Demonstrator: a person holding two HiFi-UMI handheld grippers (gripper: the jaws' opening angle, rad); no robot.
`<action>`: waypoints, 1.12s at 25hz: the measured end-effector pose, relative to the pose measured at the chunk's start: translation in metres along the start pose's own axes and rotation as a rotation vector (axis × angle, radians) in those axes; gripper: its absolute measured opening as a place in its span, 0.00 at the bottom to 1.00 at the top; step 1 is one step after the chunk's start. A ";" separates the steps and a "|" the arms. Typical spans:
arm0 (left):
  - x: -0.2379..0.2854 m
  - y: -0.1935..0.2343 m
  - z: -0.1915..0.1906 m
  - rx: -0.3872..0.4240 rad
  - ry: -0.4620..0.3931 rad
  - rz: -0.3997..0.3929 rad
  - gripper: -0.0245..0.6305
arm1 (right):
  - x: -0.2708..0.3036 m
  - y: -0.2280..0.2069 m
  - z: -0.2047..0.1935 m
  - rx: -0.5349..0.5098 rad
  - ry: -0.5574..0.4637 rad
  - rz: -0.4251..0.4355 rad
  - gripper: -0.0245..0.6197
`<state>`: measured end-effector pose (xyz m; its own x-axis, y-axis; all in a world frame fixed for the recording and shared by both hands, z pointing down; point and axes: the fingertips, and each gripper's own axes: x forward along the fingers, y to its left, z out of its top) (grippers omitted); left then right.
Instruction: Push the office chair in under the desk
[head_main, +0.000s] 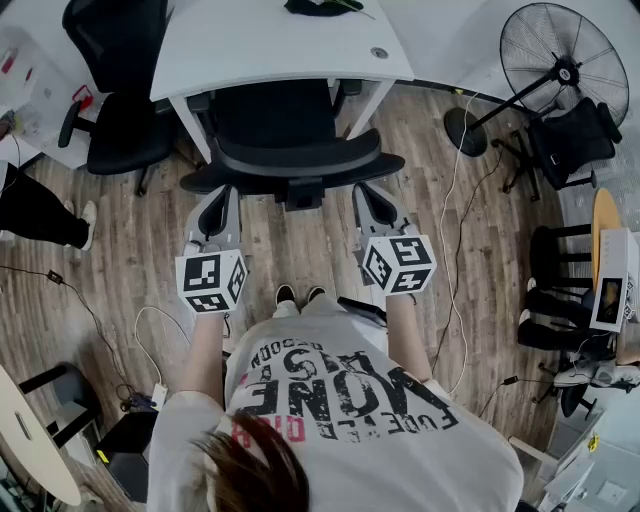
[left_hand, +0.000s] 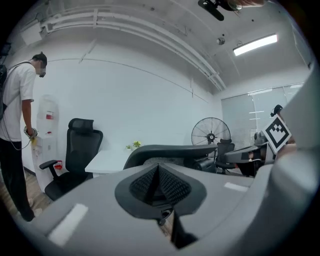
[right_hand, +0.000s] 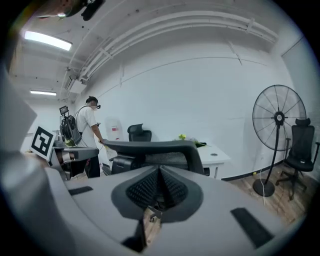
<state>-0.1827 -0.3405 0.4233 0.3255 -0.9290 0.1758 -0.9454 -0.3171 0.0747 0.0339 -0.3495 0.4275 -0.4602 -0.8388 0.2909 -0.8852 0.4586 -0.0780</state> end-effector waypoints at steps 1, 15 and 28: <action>-0.001 -0.001 0.005 0.008 -0.011 0.004 0.05 | -0.002 0.000 0.005 0.006 -0.013 0.003 0.07; -0.006 -0.033 0.054 0.056 -0.105 0.045 0.05 | -0.016 -0.006 0.050 -0.084 -0.086 0.065 0.07; -0.010 -0.050 0.088 0.071 -0.159 0.057 0.05 | -0.027 -0.005 0.079 -0.089 -0.119 0.116 0.07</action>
<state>-0.1400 -0.3325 0.3311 0.2706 -0.9625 0.0203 -0.9627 -0.2707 -0.0017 0.0458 -0.3525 0.3445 -0.5680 -0.8054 0.1695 -0.8188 0.5737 -0.0178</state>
